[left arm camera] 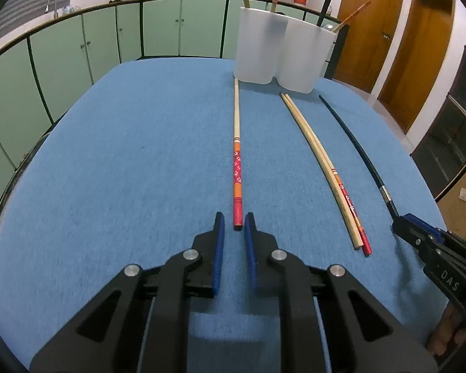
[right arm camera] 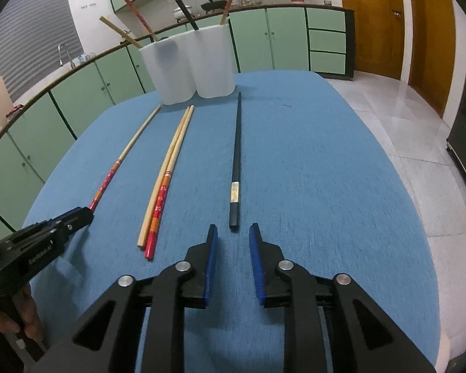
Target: Organize utensils
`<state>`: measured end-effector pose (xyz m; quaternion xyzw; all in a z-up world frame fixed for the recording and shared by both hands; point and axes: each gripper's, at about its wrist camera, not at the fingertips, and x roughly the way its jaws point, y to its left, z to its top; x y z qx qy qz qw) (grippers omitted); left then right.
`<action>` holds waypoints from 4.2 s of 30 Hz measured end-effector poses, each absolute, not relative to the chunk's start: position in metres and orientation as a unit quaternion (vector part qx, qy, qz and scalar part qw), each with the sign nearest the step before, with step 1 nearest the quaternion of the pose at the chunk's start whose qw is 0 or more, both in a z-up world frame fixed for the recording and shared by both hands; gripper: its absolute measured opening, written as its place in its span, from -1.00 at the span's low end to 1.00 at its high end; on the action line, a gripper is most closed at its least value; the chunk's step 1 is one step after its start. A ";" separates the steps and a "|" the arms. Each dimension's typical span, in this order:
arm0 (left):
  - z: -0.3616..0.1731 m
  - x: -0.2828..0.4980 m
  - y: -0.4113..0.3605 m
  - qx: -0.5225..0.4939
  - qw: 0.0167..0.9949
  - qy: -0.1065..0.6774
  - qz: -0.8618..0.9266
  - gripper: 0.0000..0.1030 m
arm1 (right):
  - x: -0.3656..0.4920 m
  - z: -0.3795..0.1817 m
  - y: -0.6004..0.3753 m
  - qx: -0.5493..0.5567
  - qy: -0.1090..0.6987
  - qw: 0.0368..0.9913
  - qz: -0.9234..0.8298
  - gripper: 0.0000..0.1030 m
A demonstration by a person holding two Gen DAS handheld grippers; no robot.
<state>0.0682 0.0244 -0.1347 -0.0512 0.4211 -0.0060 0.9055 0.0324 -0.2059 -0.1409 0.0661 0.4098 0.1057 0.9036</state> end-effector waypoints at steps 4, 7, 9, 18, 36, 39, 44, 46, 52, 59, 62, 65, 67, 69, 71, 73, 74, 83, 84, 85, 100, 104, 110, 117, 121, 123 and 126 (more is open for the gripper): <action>-0.135 0.071 0.020 -0.040 0.905 0.424 0.001 -0.74 | 0.038 -0.141 -0.202 0.062 0.414 0.902 0.102 -0.60; -0.134 0.074 0.017 -0.041 0.904 0.427 0.003 -0.74 | 0.038 -0.142 -0.199 0.055 0.416 0.903 0.095 -0.64; -0.134 0.075 0.015 -0.037 0.903 0.428 0.003 -0.77 | 0.038 -0.142 -0.197 0.049 0.417 0.903 0.090 -0.68; -0.133 0.073 0.015 -0.039 0.904 0.426 -0.002 -0.91 | 0.037 -0.139 -0.200 0.050 0.411 0.906 0.086 -0.88; 0.000 0.048 0.026 -0.030 0.965 0.261 -0.003 -0.91 | 0.023 -0.010 -0.234 0.050 0.260 0.960 0.093 -0.88; 0.025 0.052 0.026 -0.033 0.973 0.230 -0.010 -0.91 | 0.032 0.016 -0.239 0.059 0.236 0.964 0.109 -0.88; 0.055 0.066 0.024 -0.044 0.978 0.201 -0.029 -0.91 | 0.049 0.042 -0.240 0.062 0.223 0.964 0.135 -0.88; 0.065 0.074 0.024 -0.048 0.979 0.192 -0.037 -0.91 | 0.057 0.052 -0.239 0.064 0.223 0.961 0.147 -0.88; 0.089 0.085 0.023 -0.060 0.981 0.175 -0.061 -0.91 | 0.074 0.081 -0.234 0.053 0.211 0.959 0.179 -0.88; 0.133 0.086 0.022 -0.055 0.990 0.114 -0.063 -0.91 | 0.089 0.133 -0.229 0.047 0.163 0.965 0.202 -0.88; 0.160 0.090 0.021 -0.049 0.994 0.078 -0.055 -0.91 | 0.102 0.161 -0.226 0.035 0.132 0.971 0.197 -0.88; 0.178 0.098 0.016 -0.038 0.997 0.046 -0.043 -0.91 | 0.117 0.185 -0.225 0.036 0.108 0.974 0.195 -0.88; 0.188 0.108 0.011 -0.029 0.999 0.028 -0.036 -0.91 | 0.131 0.196 -0.225 0.041 0.094 0.975 0.195 -0.88; 0.193 0.119 0.006 -0.024 0.999 0.018 -0.034 -0.91 | 0.147 0.202 -0.224 0.048 0.088 0.976 0.195 -0.88; 0.193 0.138 0.000 -0.023 0.999 0.018 -0.039 -0.91 | 0.159 0.202 -0.223 0.051 0.082 0.976 0.194 -0.88; 0.186 0.161 -0.006 -0.023 0.998 0.030 -0.043 -0.91 | 0.174 0.197 -0.221 0.055 0.079 0.977 0.190 -0.88; 0.182 0.169 -0.008 -0.023 0.998 0.038 -0.044 -0.91 | 0.181 0.194 -0.219 0.055 0.079 0.977 0.190 -0.88; 0.131 0.224 -0.013 -0.032 0.992 0.110 -0.049 -0.91 | 0.238 0.137 -0.190 0.037 0.127 0.973 0.190 -0.88; 0.125 0.228 -0.013 -0.029 0.992 0.116 -0.050 -0.91 | 0.240 0.131 -0.187 0.036 0.133 0.972 0.192 -0.88; 0.121 0.232 -0.011 -0.026 0.991 0.123 -0.052 -0.90 | 0.244 0.123 -0.184 0.035 0.145 0.970 0.194 -0.88; 0.066 0.148 0.007 -0.030 0.988 0.144 -0.055 0.27 | 0.147 0.061 -0.223 0.066 0.155 0.974 0.149 0.09; 0.028 0.119 0.012 -0.029 0.979 0.192 -0.056 0.39 | 0.110 0.014 -0.233 0.076 0.205 0.966 0.138 0.11; -0.043 0.095 0.033 -0.035 0.958 0.284 -0.031 0.42 | 0.080 -0.061 -0.235 0.098 0.296 0.941 0.133 0.10; -0.095 0.079 0.048 -0.032 0.937 0.349 -0.016 0.39 | 0.061 -0.110 -0.209 0.096 0.359 0.917 0.144 -0.01; -0.110 0.070 0.049 -0.025 0.935 0.354 -0.005 0.22 | 0.062 -0.121 -0.195 0.089 0.379 0.909 0.149 -0.14; -0.114 0.067 0.046 -0.021 0.935 0.354 -0.008 0.22 | 0.060 -0.126 -0.187 0.084 0.385 0.906 0.154 -0.24; -0.112 0.070 0.044 -0.015 0.937 0.350 -0.012 0.22 | 0.061 -0.128 -0.178 0.077 0.393 0.902 0.159 -0.38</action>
